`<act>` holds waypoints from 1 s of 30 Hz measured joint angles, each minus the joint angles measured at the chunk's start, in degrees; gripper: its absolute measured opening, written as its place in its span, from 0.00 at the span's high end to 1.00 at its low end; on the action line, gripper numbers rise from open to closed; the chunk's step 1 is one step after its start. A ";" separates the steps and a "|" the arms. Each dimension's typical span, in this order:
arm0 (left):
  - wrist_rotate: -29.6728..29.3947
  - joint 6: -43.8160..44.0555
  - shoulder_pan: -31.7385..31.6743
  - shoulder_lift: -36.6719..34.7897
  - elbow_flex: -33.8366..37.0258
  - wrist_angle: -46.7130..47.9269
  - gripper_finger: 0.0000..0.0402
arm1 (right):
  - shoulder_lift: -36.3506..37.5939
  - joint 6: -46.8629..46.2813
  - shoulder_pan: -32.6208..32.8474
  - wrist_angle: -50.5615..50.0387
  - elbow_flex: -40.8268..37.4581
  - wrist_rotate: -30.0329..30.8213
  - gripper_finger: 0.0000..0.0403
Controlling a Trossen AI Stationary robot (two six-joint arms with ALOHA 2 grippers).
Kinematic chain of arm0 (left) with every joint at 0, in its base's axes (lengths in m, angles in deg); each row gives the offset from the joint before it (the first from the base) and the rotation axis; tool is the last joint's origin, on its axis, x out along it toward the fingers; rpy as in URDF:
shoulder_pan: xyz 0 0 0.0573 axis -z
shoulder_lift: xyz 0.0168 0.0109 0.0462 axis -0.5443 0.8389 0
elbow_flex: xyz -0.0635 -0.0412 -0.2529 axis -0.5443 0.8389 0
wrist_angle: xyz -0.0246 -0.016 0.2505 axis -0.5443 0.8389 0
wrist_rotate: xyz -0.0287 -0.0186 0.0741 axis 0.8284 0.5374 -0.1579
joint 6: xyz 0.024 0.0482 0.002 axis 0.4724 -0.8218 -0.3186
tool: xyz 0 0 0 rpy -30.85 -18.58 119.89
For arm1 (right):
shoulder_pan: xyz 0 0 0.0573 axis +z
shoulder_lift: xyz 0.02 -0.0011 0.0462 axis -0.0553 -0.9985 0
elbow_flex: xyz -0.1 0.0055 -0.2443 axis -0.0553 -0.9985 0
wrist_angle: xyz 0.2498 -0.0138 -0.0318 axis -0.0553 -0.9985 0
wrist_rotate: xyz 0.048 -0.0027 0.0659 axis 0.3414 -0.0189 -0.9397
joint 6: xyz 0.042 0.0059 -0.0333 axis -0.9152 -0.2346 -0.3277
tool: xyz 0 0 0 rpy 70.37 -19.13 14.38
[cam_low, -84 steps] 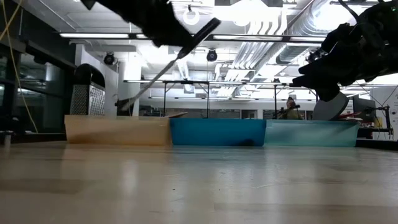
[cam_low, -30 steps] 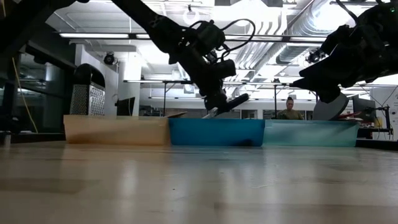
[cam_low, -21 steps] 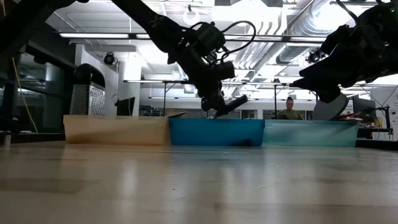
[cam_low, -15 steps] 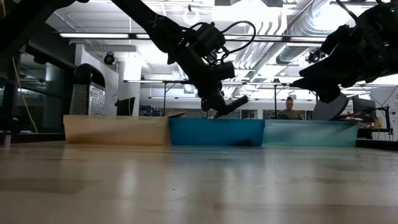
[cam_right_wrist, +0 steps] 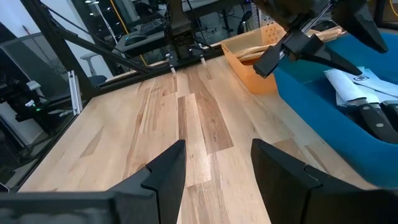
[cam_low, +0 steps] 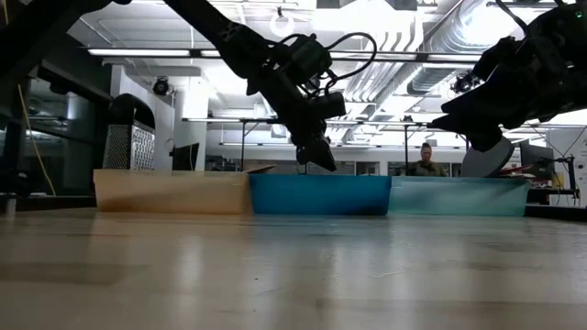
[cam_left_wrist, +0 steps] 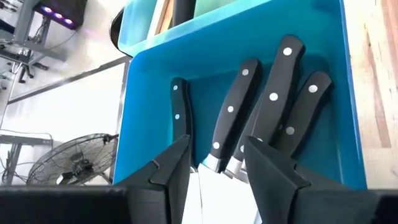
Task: Pick & Place Kitchen Items
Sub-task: Return to Home Position
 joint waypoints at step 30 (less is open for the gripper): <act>20.15 18.88 5.40 -10.99 -10.94 19.66 1.00 | 0.01 -0.01 0.00 -1.12 -0.01 0.15 0.57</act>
